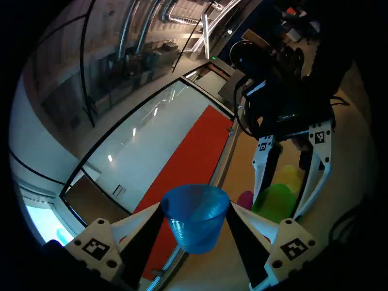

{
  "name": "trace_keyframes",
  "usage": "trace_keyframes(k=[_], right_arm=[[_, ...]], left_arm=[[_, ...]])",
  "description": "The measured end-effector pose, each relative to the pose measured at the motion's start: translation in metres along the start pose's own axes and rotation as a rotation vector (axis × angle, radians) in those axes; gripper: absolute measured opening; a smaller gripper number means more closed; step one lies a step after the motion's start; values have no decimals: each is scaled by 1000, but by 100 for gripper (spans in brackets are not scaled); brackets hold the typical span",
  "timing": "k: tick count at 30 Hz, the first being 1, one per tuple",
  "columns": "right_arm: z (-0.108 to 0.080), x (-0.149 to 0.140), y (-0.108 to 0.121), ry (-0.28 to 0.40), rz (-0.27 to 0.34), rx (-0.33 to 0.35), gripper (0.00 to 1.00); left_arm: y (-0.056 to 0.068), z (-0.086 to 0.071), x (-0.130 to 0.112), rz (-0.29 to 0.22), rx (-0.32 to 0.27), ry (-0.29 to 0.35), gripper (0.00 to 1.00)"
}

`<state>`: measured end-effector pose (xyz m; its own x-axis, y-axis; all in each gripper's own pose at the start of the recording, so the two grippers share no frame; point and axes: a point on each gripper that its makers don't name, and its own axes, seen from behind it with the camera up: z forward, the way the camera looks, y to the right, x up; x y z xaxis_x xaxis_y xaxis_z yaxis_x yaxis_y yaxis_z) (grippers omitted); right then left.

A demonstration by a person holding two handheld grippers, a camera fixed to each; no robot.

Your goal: Pour water

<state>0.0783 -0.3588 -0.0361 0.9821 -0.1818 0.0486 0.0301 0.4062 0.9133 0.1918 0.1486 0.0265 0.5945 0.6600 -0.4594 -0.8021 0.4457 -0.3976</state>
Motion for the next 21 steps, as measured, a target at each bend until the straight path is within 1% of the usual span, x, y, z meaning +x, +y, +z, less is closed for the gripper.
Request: trace_keyframes(k=[18,21], right_arm=[[1,4,4,6,3,-7,93],[1,3,3,7,3,-7,93]], left_arm=[[5,3,5,86,-2,-4,86],[5,3,5,93,0,-6,86]])
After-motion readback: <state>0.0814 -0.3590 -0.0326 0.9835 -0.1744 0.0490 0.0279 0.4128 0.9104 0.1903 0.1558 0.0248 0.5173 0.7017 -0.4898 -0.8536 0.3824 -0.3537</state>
